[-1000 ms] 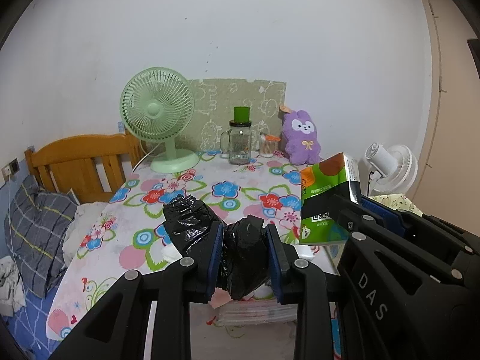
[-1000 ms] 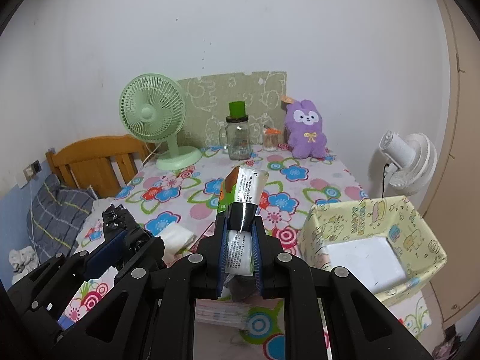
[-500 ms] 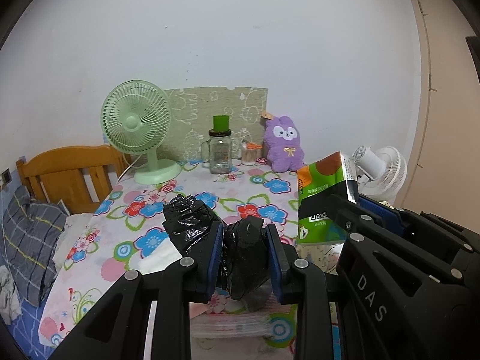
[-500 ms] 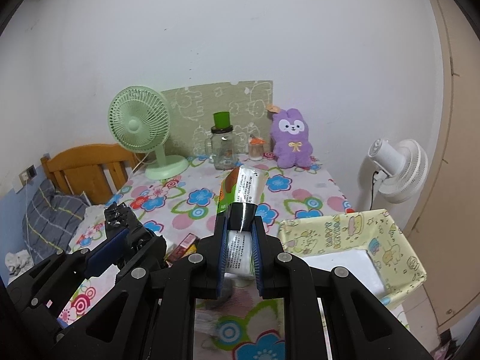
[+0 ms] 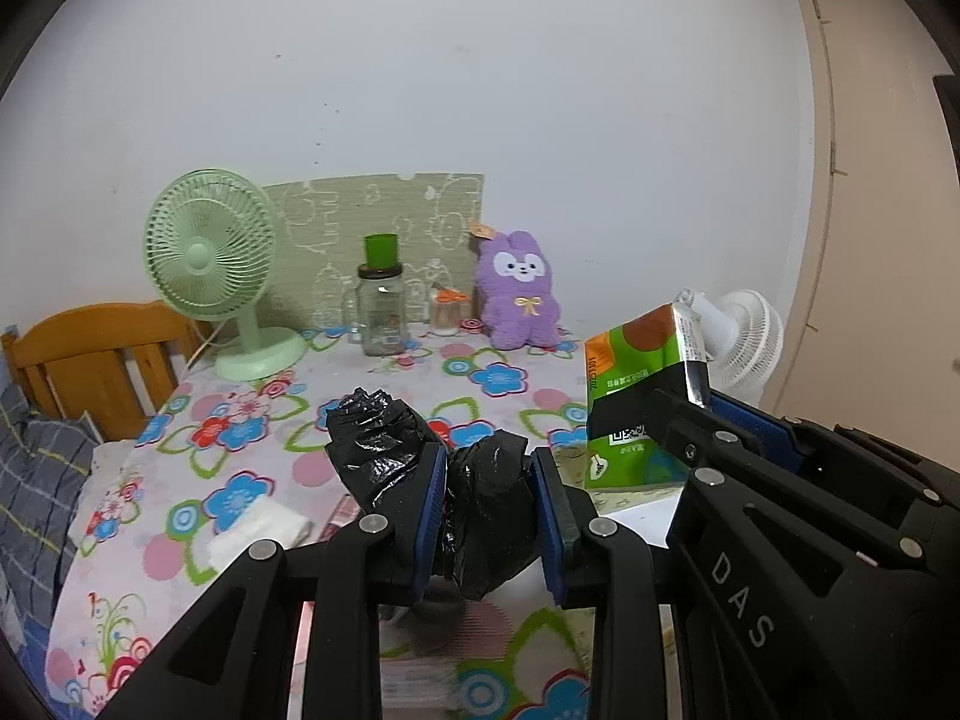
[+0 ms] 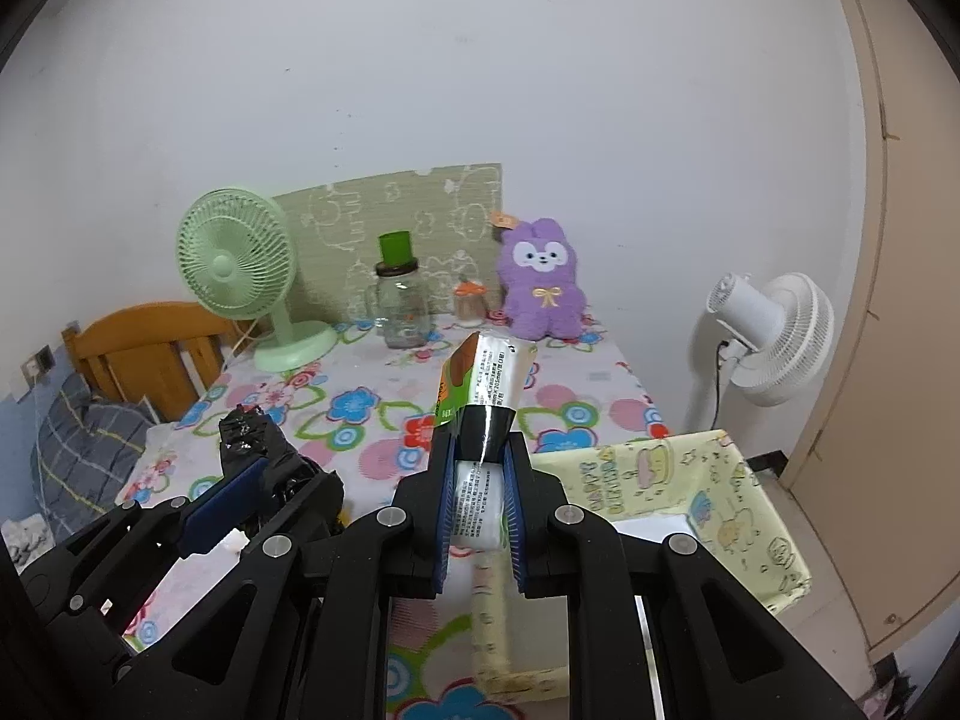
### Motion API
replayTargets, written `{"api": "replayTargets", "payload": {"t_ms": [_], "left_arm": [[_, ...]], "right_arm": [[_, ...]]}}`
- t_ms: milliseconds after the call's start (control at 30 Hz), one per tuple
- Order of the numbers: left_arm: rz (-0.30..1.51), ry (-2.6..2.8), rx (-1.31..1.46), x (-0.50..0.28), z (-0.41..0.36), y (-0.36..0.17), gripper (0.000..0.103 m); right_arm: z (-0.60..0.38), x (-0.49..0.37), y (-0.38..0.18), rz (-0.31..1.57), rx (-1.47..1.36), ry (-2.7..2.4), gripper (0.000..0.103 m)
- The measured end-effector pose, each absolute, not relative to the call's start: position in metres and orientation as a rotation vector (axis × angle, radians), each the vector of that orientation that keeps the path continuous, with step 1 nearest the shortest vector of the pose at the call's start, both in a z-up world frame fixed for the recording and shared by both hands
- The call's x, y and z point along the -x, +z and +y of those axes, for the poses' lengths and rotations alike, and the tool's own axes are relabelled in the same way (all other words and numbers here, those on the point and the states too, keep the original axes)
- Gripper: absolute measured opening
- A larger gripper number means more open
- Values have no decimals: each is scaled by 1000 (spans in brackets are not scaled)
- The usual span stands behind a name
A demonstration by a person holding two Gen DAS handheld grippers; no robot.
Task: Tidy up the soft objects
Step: 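Carry the black bag with the left tool while the right tool carries the tissue pack to the box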
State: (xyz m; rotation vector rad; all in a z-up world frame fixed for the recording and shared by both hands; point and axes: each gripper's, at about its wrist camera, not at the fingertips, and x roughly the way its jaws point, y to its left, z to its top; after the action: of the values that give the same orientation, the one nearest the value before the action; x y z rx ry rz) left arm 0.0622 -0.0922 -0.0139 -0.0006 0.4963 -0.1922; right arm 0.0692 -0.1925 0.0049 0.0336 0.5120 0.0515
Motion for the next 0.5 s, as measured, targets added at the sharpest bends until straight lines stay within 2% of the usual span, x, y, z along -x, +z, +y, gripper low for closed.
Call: {"api": "replayTargets", "payload": {"t_ms": [500], "left_arm": [[525, -293, -14, -83, -143, -26, 28]], "right_arm": [[-244, -82, -6, 534, -45, -35, 18]]}}
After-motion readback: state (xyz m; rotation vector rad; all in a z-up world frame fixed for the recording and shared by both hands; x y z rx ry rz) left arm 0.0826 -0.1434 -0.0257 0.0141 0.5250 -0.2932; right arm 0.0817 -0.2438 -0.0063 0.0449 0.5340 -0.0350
